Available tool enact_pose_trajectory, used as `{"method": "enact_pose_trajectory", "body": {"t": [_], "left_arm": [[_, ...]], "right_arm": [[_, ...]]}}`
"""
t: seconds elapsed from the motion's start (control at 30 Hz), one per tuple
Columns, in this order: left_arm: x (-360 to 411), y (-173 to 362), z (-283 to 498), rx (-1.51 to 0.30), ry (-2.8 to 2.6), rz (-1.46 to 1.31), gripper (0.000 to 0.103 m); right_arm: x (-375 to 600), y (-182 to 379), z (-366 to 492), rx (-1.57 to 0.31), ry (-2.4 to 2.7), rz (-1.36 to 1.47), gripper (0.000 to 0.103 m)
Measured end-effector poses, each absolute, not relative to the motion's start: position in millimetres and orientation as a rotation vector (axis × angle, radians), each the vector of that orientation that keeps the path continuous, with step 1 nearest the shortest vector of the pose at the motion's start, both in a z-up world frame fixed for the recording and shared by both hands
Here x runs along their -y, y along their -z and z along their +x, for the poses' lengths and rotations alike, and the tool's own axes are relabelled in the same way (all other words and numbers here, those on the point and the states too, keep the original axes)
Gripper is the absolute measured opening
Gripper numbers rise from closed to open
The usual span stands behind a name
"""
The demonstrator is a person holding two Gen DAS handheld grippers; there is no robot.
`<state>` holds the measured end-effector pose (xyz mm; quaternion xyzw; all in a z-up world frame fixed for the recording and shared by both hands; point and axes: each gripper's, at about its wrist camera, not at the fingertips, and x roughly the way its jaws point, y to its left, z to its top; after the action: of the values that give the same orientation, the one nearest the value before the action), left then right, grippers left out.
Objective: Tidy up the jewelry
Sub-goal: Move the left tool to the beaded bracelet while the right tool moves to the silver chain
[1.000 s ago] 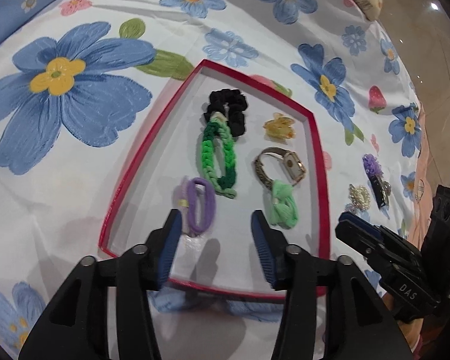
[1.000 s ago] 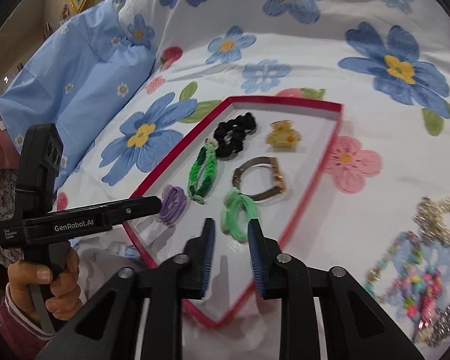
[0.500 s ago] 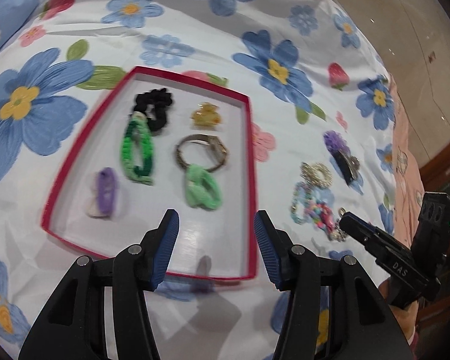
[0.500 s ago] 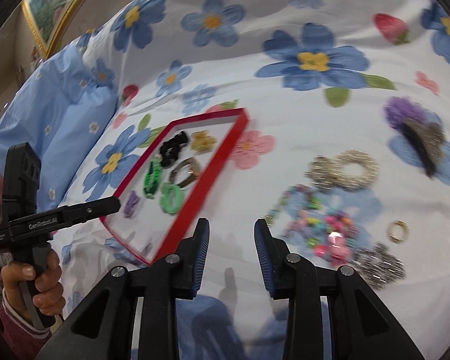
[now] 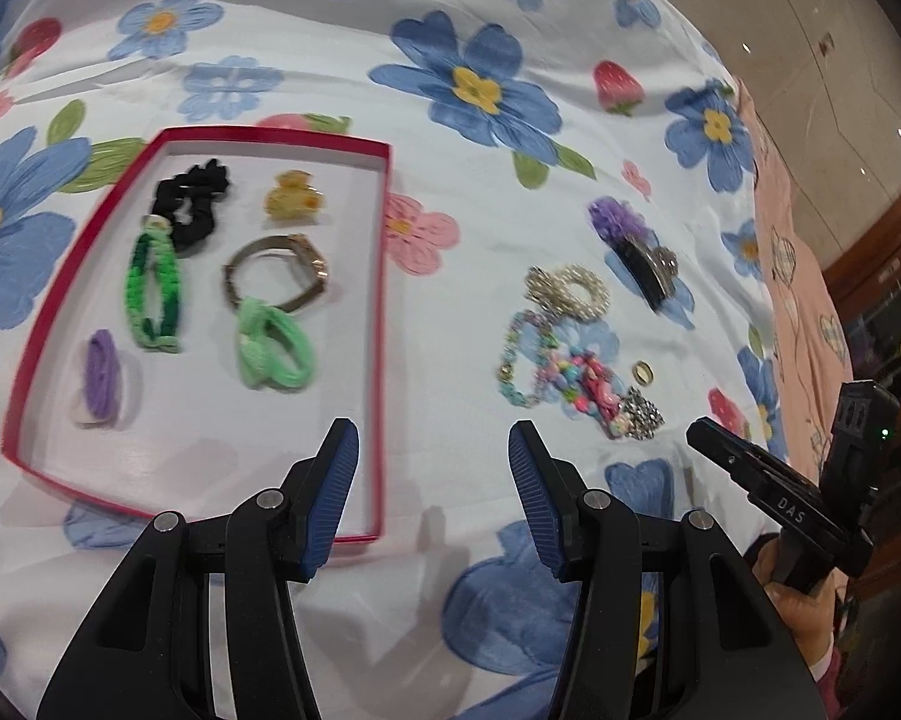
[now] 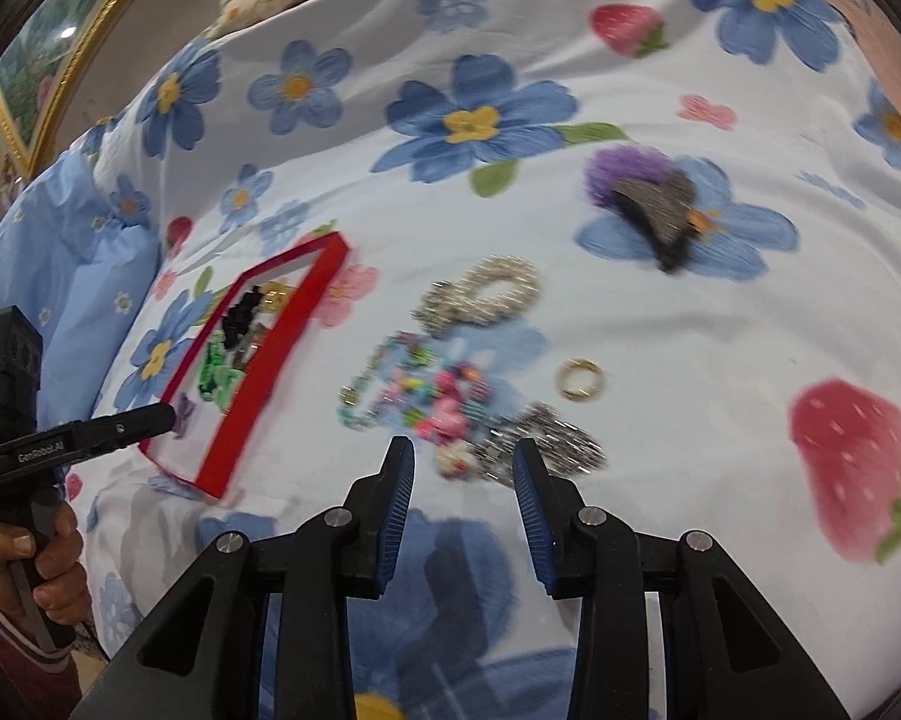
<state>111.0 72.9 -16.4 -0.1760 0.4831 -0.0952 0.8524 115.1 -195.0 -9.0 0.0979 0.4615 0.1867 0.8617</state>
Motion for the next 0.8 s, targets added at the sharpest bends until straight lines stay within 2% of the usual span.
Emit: {"method": "enact_pose_trajectory", "body": {"t": [0.7, 0.8], "left_arm": [[-14, 37, 142, -1.084, 0.251, -0.251, 0.051], [-7, 43, 151, -1.091, 0.257, -0.235, 0.051]], "right_arm": [[224, 33, 119, -1.008, -0.35, 0.229, 0.037], [217, 35, 123, -1.009, -0.351, 0.186, 0.041]]}}
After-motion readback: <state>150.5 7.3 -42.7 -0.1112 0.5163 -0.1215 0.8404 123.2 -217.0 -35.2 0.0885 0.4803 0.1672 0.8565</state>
